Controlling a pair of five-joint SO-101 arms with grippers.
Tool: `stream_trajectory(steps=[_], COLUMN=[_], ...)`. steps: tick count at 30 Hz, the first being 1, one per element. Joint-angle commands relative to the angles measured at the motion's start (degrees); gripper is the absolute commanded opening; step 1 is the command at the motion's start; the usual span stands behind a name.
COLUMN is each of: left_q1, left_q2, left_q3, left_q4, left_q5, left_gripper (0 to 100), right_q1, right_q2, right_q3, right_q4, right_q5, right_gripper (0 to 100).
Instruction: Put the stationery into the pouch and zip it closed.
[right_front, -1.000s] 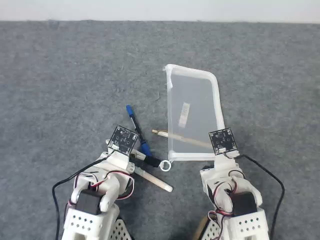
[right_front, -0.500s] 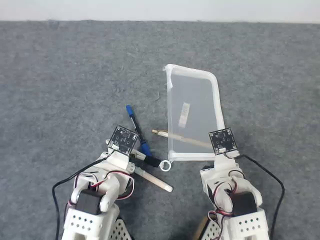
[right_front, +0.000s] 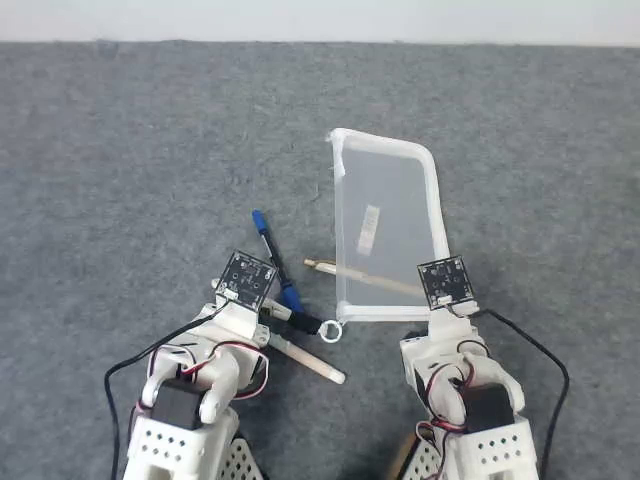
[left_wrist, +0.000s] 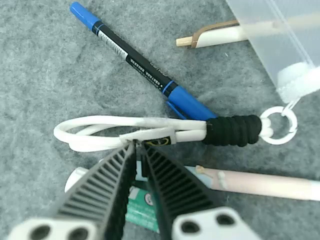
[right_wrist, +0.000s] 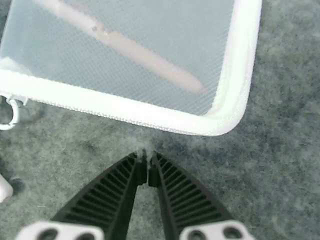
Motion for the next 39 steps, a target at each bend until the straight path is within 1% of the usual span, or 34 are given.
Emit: stream_trajectory(steps=[1, 9, 18, 22, 24, 27, 31, 33, 39], left_q1=[-0.18, -0.18, -0.18, -0.18, -0.18, -0.18, -0.18, -0.18, -0.18], left_q2=[-0.62, -0.62, -0.62, -0.62, -0.62, -0.62, -0.62, -0.62, -0.62], left_q3=[-0.84, -0.84, -0.84, -0.84, -0.84, -0.84, -0.84, -0.84, -0.84], left_q4=[0.26, 0.26, 0.26, 0.26, 0.26, 0.26, 0.26, 0.26, 0.26], left_q5=[0.7, 0.7, 0.7, 0.7, 0.7, 0.7, 0.7, 0.7, 0.7], left_gripper=[1, 1, 1, 1, 1, 1, 1, 1, 1], right_q1=[-0.13, -0.04, 4.35, 4.7, 4.53, 3.47, -3.12, -5.23, -6.37], right_q2=[-1.1, -1.1, -1.1, -1.1, -1.1, -1.1, -1.01, -1.01, -1.01], right_q3=[1.32, 0.88, -6.86, -9.23, -10.37, -11.43, -11.34, -11.43, -11.78], right_q4=[0.31, 0.22, 1.71, 1.63, -0.31, -2.15, 0.75, 1.63, 1.89], right_q5=[-0.35, -0.26, -0.35, -0.26, -0.26, -0.26, -0.44, -0.62, -0.62], right_gripper=[0.6, 0.6, 0.6, 0.6, 0.6, 0.6, 0.6, 0.6, 0.6])
